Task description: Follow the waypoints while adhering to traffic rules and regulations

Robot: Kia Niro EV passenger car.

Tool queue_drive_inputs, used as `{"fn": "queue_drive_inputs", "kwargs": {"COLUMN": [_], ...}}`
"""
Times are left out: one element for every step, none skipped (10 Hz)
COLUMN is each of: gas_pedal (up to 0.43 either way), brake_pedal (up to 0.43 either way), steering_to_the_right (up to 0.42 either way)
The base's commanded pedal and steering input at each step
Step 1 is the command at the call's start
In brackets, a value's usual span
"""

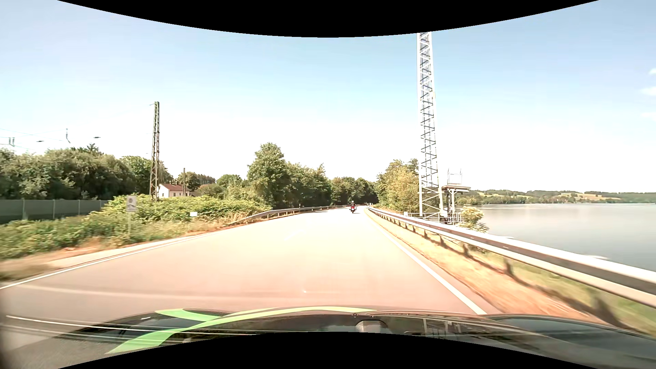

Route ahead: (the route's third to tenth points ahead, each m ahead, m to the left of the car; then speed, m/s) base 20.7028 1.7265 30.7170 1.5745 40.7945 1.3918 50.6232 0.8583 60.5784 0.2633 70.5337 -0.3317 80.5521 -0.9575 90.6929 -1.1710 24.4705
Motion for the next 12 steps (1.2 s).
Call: {"fn": "queue_drive_inputs", "kwargs": {"gas_pedal": [0.24,0.228,0.228,0.24,0.24,0.248,0.26,0.268,0.268,0.248,0.24,0.24], "brake_pedal": [0.0,0.0,0.0,0.0,0.0,0.0,0.0,0.0,0.0,0.0,0.0,0.0], "steering_to_the_right": [0.0,0.0,0.0,0.0,0.0,0.001,0.001,0.001,0.004,0.005,0.006,0.006]}}
